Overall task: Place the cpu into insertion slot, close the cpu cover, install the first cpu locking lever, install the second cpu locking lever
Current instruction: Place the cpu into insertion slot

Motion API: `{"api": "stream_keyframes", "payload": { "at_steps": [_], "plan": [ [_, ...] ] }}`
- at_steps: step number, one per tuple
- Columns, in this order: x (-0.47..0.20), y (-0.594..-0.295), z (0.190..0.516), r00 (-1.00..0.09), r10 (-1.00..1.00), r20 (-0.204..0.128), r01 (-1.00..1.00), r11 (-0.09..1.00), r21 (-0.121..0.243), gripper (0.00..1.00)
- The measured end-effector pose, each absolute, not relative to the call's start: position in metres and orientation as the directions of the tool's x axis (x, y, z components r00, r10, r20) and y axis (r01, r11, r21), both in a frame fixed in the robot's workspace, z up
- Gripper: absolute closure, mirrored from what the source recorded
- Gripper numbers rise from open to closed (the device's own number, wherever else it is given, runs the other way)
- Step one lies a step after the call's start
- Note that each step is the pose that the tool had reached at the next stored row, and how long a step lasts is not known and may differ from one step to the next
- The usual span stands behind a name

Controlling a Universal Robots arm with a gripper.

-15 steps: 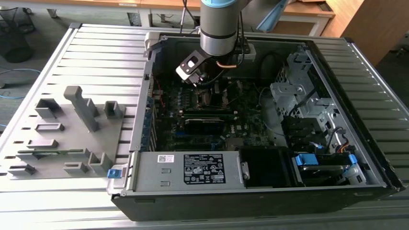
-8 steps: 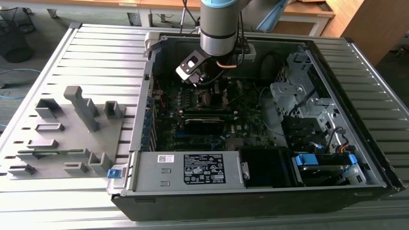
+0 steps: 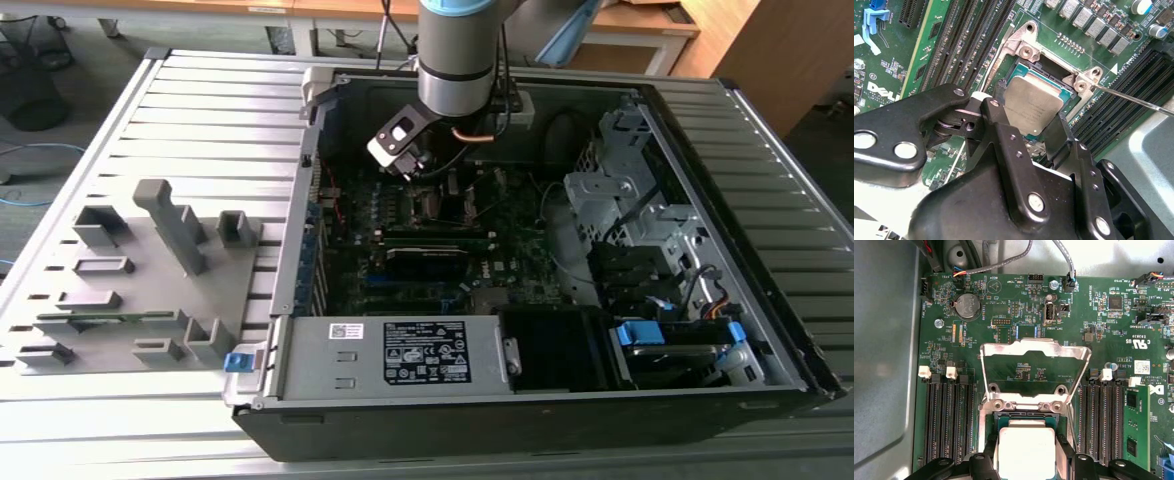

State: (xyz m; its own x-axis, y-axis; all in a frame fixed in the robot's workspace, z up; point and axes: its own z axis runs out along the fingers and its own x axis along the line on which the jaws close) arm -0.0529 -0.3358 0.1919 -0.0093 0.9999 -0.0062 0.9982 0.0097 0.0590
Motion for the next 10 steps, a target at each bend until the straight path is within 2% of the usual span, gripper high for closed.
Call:
{"api": "stream_keyframes", "payload": {
  "at_steps": [10],
  "plan": [
    [-0.0529,-0.3358,0.1955,-0.009,1.0,-0.007,0.998,0.01,0.059,0.46]
  ]
}}
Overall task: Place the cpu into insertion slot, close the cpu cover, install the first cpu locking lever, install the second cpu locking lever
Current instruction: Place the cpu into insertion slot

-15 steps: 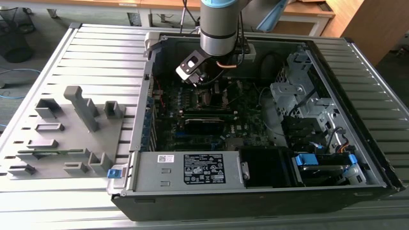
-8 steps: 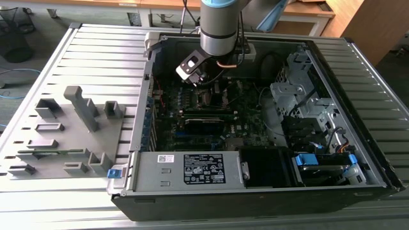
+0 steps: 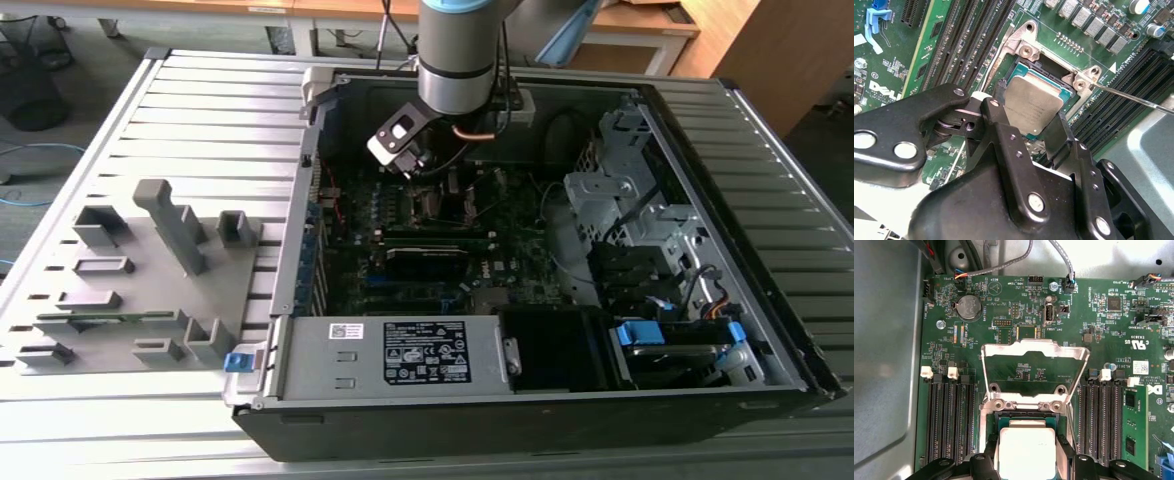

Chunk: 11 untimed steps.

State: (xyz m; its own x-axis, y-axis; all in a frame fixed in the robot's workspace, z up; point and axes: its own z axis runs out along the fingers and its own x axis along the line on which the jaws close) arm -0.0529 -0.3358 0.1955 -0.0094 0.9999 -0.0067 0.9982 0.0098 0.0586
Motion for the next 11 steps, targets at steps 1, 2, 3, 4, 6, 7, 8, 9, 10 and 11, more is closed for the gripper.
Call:
{"api": "stream_keyframes", "payload": {
  "at_steps": [1,2,3,4,6,7,8,9,10,11],
  "plan": [
    [-0.053,-0.3358,0.1956,-0.009,1.0,-0.007,0.998,0.01,0.059,0.46],
    [-0.0529,-0.3358,0.1956,-0.009,1.0,-0.007,0.998,0.01,0.059,0.46],
    [-0.053,-0.3358,0.1956,-0.008,1.0,-0.006,0.998,0.008,0.059,0.46],
    [-0.053,-0.3358,0.1956,-0.004,1.0,-0.006,0.998,0.005,0.059,0.46],
    [-0.053,-0.3359,0.1957,0.004,1.0,-0.007,0.998,-0.003,0.059,0.46],
    [-0.053,-0.3359,0.1957,0.006,1.0,-0.007,0.998,-0.005,0.059,0.46],
    [-0.053,-0.3359,0.1957,0.006,1.0,-0.007,0.998,-0.006,0.059,0.46],
    [-0.053,-0.3359,0.1957,0.007,1.0,-0.007,0.998,-0.007,0.059,0.46],
    [-0.0529,-0.3359,0.1957,0.007,1.0,-0.007,0.998,-0.007,0.059,0.46],
    [-0.053,-0.3359,0.1957,0.008,1.0,-0.007,0.998,-0.007,0.059,0.46]
  ]
}}
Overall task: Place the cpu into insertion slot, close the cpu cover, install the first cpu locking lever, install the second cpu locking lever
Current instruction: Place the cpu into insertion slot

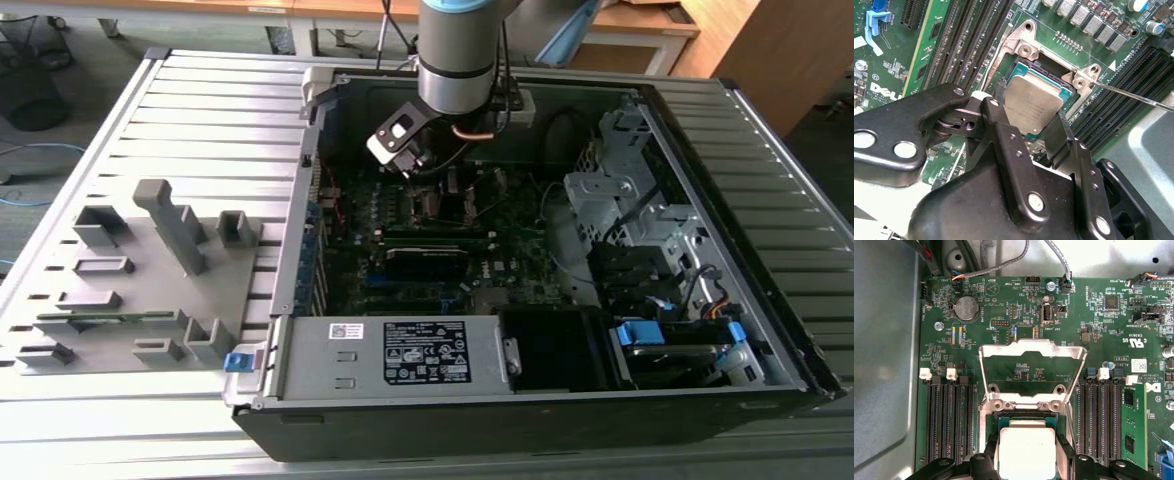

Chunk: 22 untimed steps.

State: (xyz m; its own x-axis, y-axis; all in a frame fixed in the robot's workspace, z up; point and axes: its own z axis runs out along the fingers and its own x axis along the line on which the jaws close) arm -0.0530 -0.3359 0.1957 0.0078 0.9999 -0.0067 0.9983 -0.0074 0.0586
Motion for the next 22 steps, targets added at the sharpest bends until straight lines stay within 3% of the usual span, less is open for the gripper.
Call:
{"api": "stream_keyframes", "payload": {
  "at_steps": [22],
  "plan": [
    [-0.053,-0.3359,0.1931,0.008,1.0,-0.007,0.998,-0.008,0.059,0.46]
  ]
}}
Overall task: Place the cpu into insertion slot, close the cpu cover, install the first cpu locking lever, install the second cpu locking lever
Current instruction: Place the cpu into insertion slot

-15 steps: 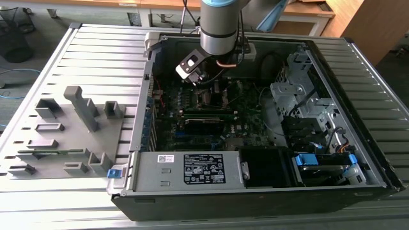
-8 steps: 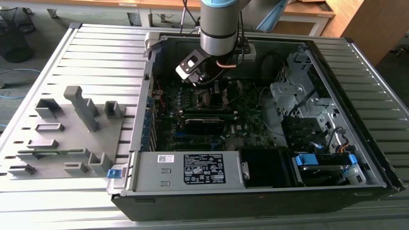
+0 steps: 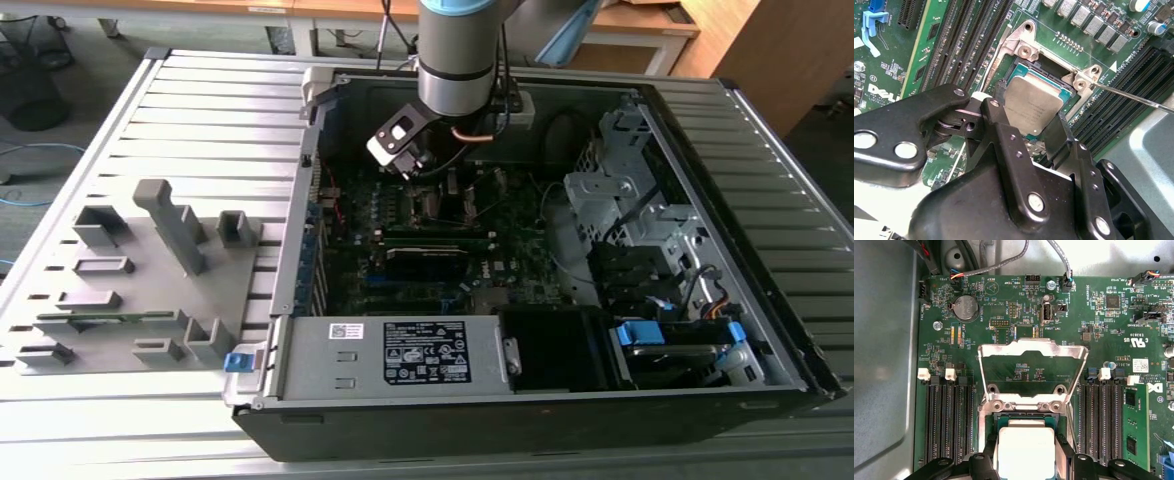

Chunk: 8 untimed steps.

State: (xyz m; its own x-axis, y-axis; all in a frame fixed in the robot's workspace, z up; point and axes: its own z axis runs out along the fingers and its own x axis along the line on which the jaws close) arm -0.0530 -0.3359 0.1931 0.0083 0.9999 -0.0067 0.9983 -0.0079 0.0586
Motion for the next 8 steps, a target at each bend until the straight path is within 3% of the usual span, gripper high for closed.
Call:
{"api": "stream_keyframes", "payload": {
  "at_steps": [8],
  "plan": [
    [-0.053,-0.3359,0.193,0.008,1.0,-0.007,0.998,-0.008,0.059,0.46]
  ]
}}
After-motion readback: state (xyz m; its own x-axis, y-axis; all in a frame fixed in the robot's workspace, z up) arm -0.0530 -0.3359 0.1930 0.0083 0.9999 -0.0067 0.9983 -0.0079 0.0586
